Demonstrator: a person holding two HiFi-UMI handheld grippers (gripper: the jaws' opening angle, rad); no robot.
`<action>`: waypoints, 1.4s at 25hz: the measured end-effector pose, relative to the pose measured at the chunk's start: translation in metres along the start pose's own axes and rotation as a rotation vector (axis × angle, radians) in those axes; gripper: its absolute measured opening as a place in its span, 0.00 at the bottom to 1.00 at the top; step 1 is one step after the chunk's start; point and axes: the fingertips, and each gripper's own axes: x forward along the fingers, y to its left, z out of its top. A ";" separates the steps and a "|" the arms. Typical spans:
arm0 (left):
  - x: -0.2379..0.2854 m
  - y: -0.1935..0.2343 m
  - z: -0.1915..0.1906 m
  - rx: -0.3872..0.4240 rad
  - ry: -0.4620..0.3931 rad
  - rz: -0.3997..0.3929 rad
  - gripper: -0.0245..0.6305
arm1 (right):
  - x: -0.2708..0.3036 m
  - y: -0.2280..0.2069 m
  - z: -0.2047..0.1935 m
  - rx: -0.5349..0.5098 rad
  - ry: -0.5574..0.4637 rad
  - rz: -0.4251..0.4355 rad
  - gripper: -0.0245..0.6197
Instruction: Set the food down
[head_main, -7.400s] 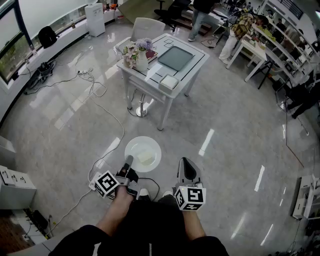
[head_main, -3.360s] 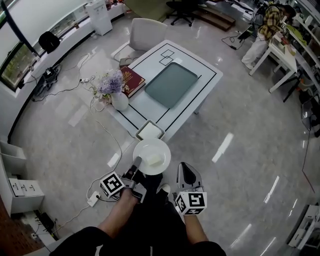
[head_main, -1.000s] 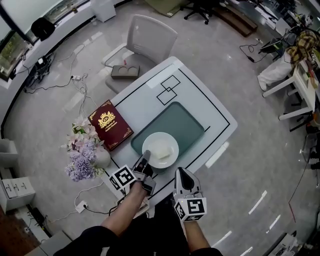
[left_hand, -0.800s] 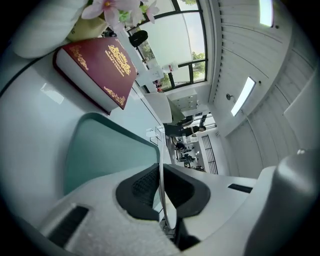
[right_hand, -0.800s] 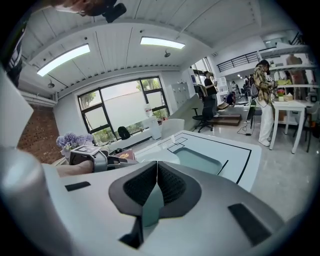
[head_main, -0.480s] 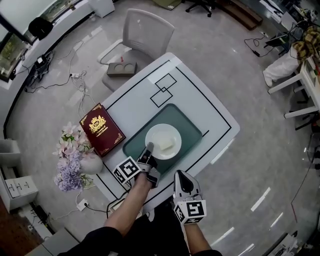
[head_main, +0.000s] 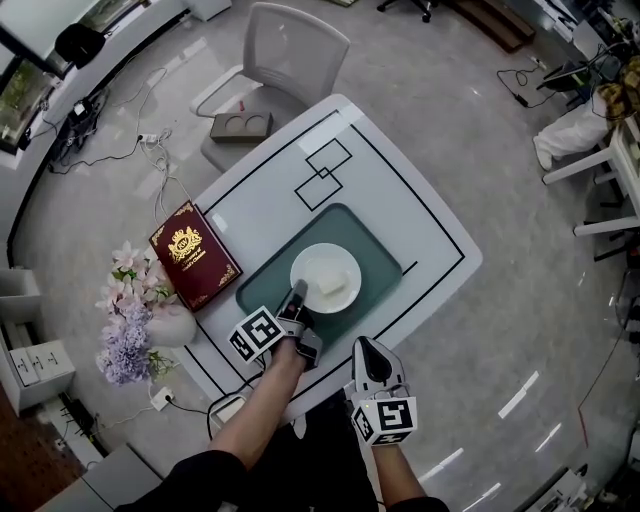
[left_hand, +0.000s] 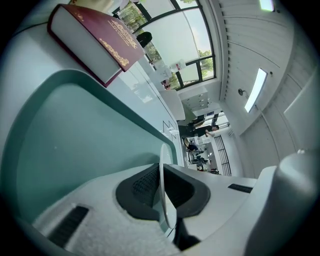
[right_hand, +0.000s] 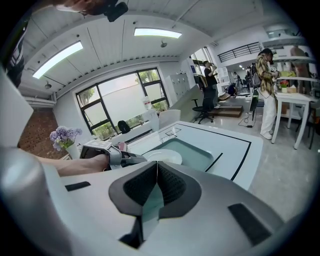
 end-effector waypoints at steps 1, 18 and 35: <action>0.000 0.002 0.000 0.002 -0.001 0.005 0.07 | 0.001 -0.001 -0.001 0.000 0.003 0.001 0.05; 0.004 0.018 -0.005 0.040 0.016 0.065 0.07 | 0.002 -0.009 -0.010 0.007 0.033 0.005 0.05; -0.001 -0.008 0.007 -0.046 -0.047 -0.060 0.61 | 0.004 0.004 -0.015 0.002 0.046 0.021 0.05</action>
